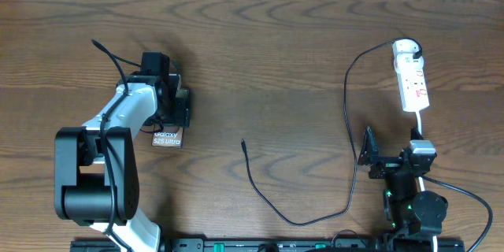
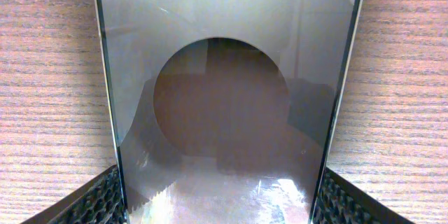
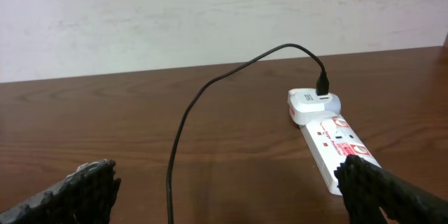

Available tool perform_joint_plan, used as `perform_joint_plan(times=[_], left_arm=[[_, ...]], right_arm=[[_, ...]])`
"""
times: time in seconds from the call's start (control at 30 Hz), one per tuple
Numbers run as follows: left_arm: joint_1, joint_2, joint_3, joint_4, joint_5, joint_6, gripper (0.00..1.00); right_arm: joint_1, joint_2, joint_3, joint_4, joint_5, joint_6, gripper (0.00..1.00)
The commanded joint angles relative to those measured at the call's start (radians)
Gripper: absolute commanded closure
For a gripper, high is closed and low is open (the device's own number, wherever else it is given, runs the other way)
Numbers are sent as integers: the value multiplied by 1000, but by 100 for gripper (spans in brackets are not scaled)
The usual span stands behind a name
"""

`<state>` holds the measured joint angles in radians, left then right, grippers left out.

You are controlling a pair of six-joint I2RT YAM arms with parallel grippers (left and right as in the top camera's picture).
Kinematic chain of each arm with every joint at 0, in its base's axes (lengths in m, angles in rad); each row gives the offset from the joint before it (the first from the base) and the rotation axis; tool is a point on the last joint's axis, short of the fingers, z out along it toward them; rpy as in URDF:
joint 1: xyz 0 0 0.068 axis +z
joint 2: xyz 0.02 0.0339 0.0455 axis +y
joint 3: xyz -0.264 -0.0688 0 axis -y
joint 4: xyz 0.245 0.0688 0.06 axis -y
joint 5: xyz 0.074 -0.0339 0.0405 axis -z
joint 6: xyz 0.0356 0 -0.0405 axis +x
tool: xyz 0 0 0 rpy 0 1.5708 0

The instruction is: Plug charger to phone and switch on socket

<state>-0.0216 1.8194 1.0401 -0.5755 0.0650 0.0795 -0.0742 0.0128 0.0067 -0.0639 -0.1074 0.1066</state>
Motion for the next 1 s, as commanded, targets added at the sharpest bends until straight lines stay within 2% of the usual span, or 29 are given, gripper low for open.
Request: perform_joint_plan(times=[0.0,0.23,0.3,0.73,0.97], left_arm=[[2,31,-40,-10,28,-1,27],[2,31,-40,-10,28,-2,28],[2,31,-40,-10,28,-1,33],[2,31,-40,-10,28,-2,35],[2,31,-40,-10,28,-1,42]], right_arm=[[6,-4,0,-5,0,12,1],[6,-4,0,-5,0,12,1],[6,-4,0,-5,0,12,1],[6,-4,0,-5,0,12,1],[6,-4,0,-5,0,12,1]])
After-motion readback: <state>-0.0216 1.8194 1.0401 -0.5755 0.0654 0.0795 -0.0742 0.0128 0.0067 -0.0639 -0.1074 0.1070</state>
